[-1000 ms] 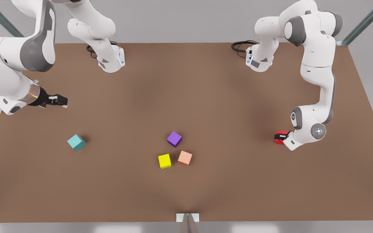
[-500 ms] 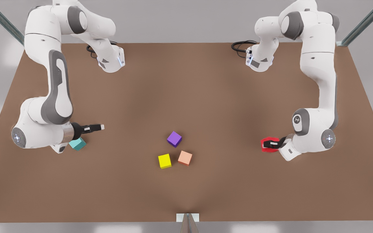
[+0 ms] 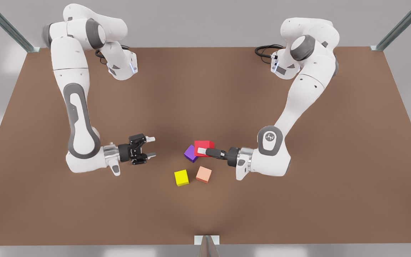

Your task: Pick up red wooden cube and pass to hand red wooden cube and place in blue wooden cube

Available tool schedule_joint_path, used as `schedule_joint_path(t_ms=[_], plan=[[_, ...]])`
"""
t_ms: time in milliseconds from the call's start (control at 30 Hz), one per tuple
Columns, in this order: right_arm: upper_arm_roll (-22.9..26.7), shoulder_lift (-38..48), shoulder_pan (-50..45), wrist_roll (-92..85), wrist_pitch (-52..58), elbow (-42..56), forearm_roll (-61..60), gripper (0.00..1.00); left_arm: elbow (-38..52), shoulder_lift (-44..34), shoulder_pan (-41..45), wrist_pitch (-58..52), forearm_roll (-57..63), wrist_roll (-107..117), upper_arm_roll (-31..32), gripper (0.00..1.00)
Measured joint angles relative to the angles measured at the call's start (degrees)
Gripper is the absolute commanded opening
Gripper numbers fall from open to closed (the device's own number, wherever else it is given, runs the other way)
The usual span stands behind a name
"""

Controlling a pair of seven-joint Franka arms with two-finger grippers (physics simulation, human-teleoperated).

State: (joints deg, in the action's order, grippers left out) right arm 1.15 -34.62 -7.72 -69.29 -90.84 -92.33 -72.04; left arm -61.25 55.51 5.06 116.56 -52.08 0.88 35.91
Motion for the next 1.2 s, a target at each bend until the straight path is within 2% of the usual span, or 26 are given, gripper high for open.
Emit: schedule_joint_path(t_ms=[200,467,500,800,1200], plan=[[0.0,1.3,-3.1,-19.4,-3.0,-3.9,-8.3,1.0,2.2,2.1,1.3,5.5,-0.8,0.7,0.2,0.66],[0.0,-0.8,-6.1,-34.9,-7.6,-2.4,-17.1,1.0,2.6,2.5,1.8,8.3,-1.1,1.2,0.3,0.66],[0.0,-1.2,-6.2,-36.1,-8.1,-1.7,-17.7,1.0,2.5,2.5,1.7,8.4,-2.0,1.1,0.3,0.69],[-1.8,-4.8,-7.5,-42.9,-11.3,4.0,-21.8,1.0,2.3,2.9,2.1,8.9,-9.8,-1.6,0.2,0.68],[-2.2,-7.2,-8.3,-44.9,-13.1,10.0,-23.4,1.0,2.3,3.6,2.4,8.8,-11.6,-5.6,0.2,0.68]])
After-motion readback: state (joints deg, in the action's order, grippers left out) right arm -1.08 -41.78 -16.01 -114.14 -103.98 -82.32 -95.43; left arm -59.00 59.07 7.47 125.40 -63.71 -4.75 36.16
